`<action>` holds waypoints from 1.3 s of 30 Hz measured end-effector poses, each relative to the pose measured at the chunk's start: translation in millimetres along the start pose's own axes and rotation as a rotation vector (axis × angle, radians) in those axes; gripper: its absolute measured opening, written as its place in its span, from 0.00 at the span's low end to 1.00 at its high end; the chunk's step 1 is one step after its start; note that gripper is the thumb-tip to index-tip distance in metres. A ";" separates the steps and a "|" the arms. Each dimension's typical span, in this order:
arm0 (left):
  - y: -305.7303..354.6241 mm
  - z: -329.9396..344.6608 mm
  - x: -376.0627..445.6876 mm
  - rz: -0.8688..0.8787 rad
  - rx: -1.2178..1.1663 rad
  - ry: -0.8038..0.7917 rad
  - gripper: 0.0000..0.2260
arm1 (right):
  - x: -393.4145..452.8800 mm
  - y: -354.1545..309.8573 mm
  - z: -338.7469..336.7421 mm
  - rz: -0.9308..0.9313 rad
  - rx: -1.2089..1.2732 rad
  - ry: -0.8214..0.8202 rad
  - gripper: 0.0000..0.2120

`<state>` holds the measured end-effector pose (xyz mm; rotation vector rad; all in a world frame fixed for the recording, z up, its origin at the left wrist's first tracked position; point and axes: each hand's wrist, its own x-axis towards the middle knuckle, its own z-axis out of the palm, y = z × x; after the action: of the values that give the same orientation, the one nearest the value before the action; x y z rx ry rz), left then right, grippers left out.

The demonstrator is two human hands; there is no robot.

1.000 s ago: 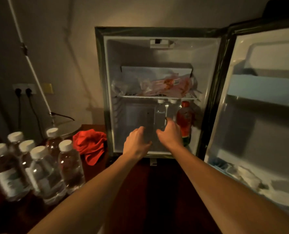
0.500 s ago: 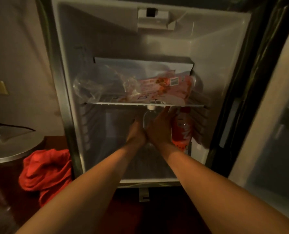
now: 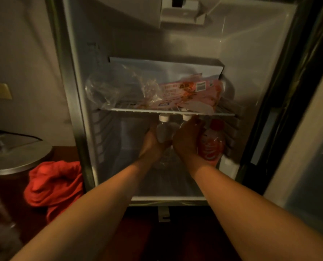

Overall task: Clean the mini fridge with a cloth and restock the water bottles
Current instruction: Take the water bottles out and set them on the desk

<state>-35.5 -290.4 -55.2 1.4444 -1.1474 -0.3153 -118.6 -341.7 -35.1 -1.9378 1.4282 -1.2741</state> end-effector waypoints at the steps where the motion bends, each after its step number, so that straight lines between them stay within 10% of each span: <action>1: -5.1 -4.6 -1.2 0.017 0.029 -0.003 0.16 | 1.1 -1.7 3.4 0.038 -0.051 -0.008 0.22; 6: -5.8 -32.3 -17.2 -0.023 0.156 0.076 0.22 | -4.7 -4.0 13.5 -0.008 -0.101 -0.046 0.31; 13: 6.7 -62.0 -52.7 -0.033 0.235 0.151 0.09 | -52.8 -22.0 -2.0 -0.172 0.034 -0.164 0.15; 20: 31.1 -103.6 -132.7 -0.023 0.339 0.229 0.30 | -126.5 -39.8 -51.0 -0.200 -0.011 -0.129 0.22; 39: 67.8 -259.2 -366.8 0.047 0.534 0.370 0.40 | -346.8 -88.7 -78.1 -0.466 0.109 -0.228 0.24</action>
<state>-45.3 162.9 -81.9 1.8381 -0.9945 0.3096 -157.5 20.3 -76.2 -2.3333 0.8052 -1.2327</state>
